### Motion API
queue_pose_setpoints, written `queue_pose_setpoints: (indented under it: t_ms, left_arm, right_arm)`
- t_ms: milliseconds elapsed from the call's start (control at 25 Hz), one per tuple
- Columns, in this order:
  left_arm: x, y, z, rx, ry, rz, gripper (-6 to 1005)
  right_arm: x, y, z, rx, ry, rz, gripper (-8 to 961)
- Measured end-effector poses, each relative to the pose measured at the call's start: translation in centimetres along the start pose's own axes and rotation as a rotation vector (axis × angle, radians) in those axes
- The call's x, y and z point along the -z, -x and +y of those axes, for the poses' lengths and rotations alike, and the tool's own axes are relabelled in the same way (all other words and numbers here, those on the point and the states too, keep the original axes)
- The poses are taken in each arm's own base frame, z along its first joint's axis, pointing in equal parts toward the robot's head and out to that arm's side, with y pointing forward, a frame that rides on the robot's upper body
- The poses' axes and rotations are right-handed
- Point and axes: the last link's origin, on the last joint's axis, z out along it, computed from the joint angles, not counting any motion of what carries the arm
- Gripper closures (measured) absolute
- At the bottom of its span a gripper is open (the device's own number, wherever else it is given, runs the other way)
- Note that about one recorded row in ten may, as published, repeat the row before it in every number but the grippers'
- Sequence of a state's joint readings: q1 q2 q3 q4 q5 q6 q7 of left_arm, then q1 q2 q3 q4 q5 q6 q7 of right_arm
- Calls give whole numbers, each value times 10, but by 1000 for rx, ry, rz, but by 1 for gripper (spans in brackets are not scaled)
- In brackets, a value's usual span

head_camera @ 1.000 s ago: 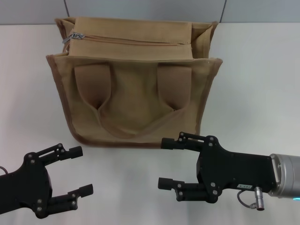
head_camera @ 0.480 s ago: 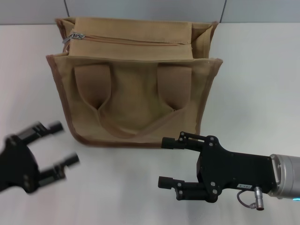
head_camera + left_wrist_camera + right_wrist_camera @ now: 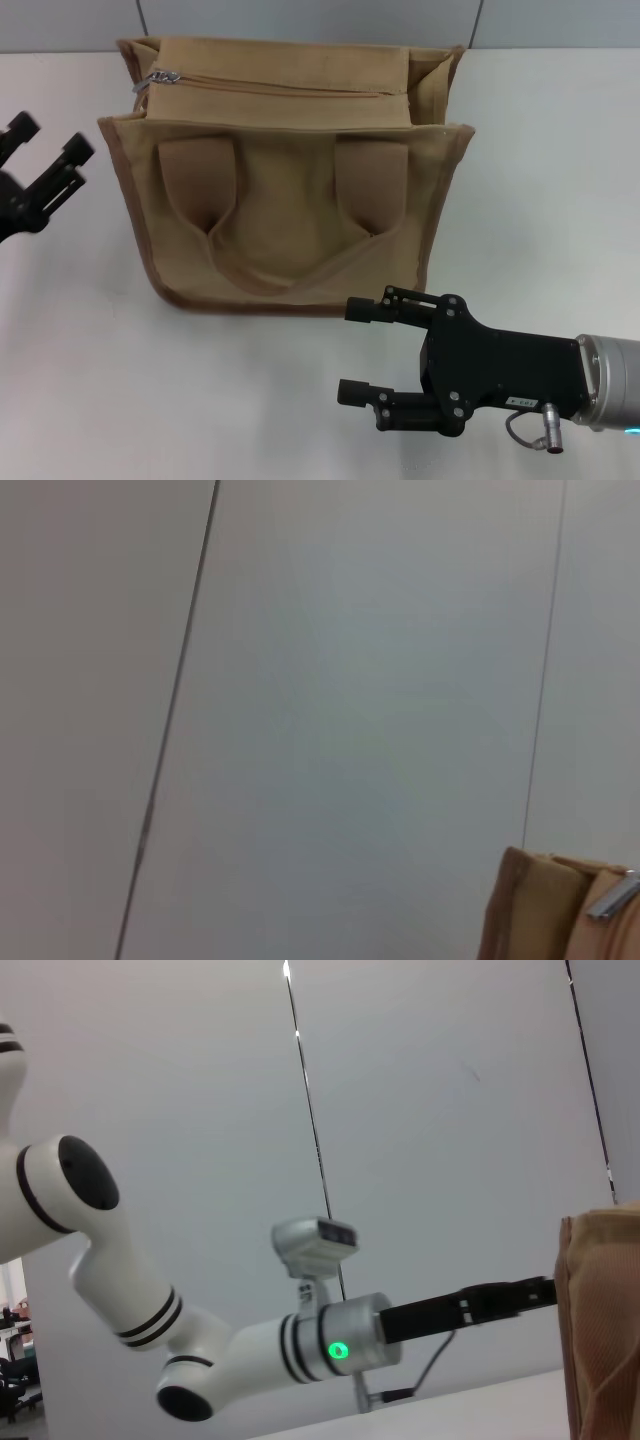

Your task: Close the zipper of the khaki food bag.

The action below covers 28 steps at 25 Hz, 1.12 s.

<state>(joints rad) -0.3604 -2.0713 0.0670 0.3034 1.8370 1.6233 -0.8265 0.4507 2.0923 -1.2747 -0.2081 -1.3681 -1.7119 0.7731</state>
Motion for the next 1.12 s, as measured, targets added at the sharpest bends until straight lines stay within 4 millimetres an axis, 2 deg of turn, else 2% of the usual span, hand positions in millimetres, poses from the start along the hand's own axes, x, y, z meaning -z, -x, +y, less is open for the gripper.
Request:
queue_pose_setpoints:
  t_ms: [280,400,680,880,1120]
  left_arm:
    - [-27,-3,4,-15,66,-8,333]
    - [-32,-5,8,-43,127,-36,339]
    - [-46,-11,10,-49,149,-5,339]
    - [-51,-18,8,-20,110,63,338]
    - [-51,-17,10,-26,123,57,338]
  right_arm:
    - [1,-2,2,-13,-3,1,195]
    - [1,-2,1,-12,-6,-1,195]
    - [0,1,-1,-7,-16,-14,195]
    - [-1,1,-2,-6,-15,-15,194]
    - [-1,1,-3,-7,-24,-12,194]
